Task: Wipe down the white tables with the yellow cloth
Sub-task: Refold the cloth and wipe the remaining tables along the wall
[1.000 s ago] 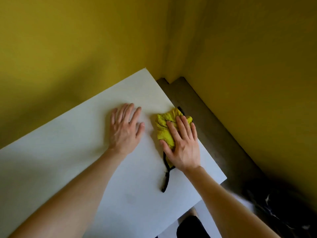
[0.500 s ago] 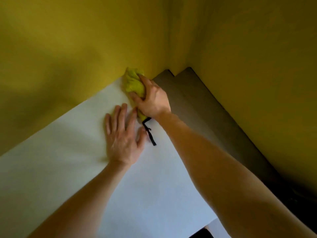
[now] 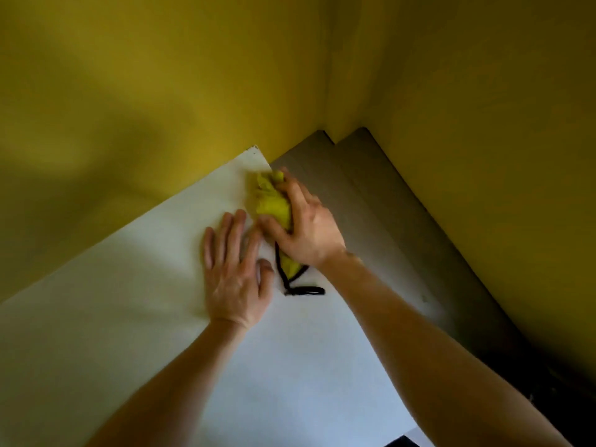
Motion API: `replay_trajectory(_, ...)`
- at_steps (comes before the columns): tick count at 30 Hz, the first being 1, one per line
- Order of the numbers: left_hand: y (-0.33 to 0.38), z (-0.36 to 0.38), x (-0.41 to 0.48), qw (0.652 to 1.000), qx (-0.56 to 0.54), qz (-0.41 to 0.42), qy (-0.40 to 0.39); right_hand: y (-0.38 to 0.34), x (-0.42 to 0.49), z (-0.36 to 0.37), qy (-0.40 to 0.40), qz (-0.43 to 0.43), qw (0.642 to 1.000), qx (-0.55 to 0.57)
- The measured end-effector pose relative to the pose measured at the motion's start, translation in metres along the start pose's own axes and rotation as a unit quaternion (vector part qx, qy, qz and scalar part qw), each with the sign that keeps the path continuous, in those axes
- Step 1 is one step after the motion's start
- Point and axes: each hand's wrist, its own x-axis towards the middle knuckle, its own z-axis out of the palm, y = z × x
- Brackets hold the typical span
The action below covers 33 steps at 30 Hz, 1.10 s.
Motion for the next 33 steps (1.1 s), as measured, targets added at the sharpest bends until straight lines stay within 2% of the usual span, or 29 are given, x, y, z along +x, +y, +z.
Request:
replay_trajectory(3,-0.001,0.001,0.0,1.0,0.003,0.008,0.007,-0.012,0.07,0.006,0.004,0.024,0.999,0.035)
replay_trajectory(5,0.0,0.0,0.001,1.0,0.0,0.008,0.004,-0.01,0.068,0.007,0.019,0.042,0.999,0.018)
replay_trajectory(9,0.003,-0.003,0.002,1.0,-0.005,-0.004,0.005,0.006,-0.038,-0.009,0.051,0.059,0.997,0.028)
replay_trajectory(11,0.002,-0.002,0.0,1.0,-0.004,-0.005,0.003,0.013,-0.1,-0.017,0.037,0.065,0.997,0.016)
replay_trajectory(13,0.001,0.0,0.0,1.0,0.005,-0.007,0.0,0.017,-0.121,-0.019,0.017,0.082,0.996,0.014)
replay_trajectory(15,-0.001,0.002,0.0,1.0,0.01,-0.003,0.002,0.009,-0.093,-0.015,0.001,0.093,0.996,0.002)
replay_trajectory(19,-0.007,0.007,0.0,1.0,0.009,-0.001,0.013,-0.016,0.027,0.001,-0.011,0.084,0.996,0.012)
replay_trajectory(22,-0.005,0.008,-0.002,1.0,0.01,-0.001,0.014,-0.017,0.053,0.007,-0.006,0.09,0.996,0.012)
replay_trajectory(25,-0.002,0.005,-0.002,1.0,0.009,0.004,0.022,-0.003,-0.009,0.003,0.038,0.101,0.994,-0.002)
replay_trajectory(31,0.003,0.001,-0.003,1.0,0.014,-0.001,0.026,0.022,-0.257,-0.023,0.07,0.164,0.982,-0.067)
replay_trajectory(33,0.002,0.0,-0.002,1.0,0.021,-0.007,0.022,0.023,-0.304,-0.026,0.077,0.175,0.978,-0.088)
